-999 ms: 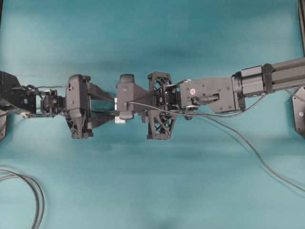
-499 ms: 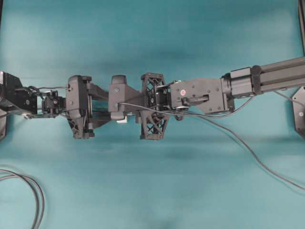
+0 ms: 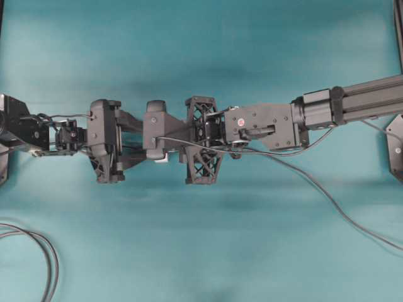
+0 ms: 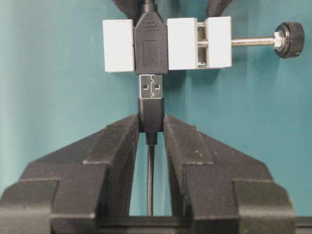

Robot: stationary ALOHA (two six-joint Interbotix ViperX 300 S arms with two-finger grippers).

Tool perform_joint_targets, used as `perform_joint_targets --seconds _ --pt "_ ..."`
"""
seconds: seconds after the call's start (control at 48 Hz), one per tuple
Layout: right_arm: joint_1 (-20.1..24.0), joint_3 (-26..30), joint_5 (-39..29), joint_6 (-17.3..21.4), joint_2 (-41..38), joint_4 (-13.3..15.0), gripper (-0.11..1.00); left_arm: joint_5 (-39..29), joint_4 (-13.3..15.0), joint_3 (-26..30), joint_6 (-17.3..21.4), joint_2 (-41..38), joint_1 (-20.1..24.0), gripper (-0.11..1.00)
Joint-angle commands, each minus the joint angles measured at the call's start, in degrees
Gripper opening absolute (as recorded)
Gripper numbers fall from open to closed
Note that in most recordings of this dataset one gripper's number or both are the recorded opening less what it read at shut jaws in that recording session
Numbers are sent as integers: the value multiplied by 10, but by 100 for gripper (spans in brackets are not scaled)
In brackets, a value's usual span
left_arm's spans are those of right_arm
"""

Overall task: Insert the USB cable into the female connector supported by the left arm.
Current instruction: 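Align the USB plug with the female connector and push it in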

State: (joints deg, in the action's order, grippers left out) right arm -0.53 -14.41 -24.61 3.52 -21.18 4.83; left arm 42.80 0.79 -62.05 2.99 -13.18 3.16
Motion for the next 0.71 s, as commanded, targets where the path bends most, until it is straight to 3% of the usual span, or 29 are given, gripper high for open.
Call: perform_joint_targets --seconds 0.0,0.25,0.687 --pt "-3 11 3 -2 10 2 19 -2 2 4 4 3 3 77" --pt "-3 11 3 -5 9 2 19 -2 2 4 4 3 3 77" --pt "-3 22 -2 -47 3 2 19 -2 2 4 5 4 2 77"
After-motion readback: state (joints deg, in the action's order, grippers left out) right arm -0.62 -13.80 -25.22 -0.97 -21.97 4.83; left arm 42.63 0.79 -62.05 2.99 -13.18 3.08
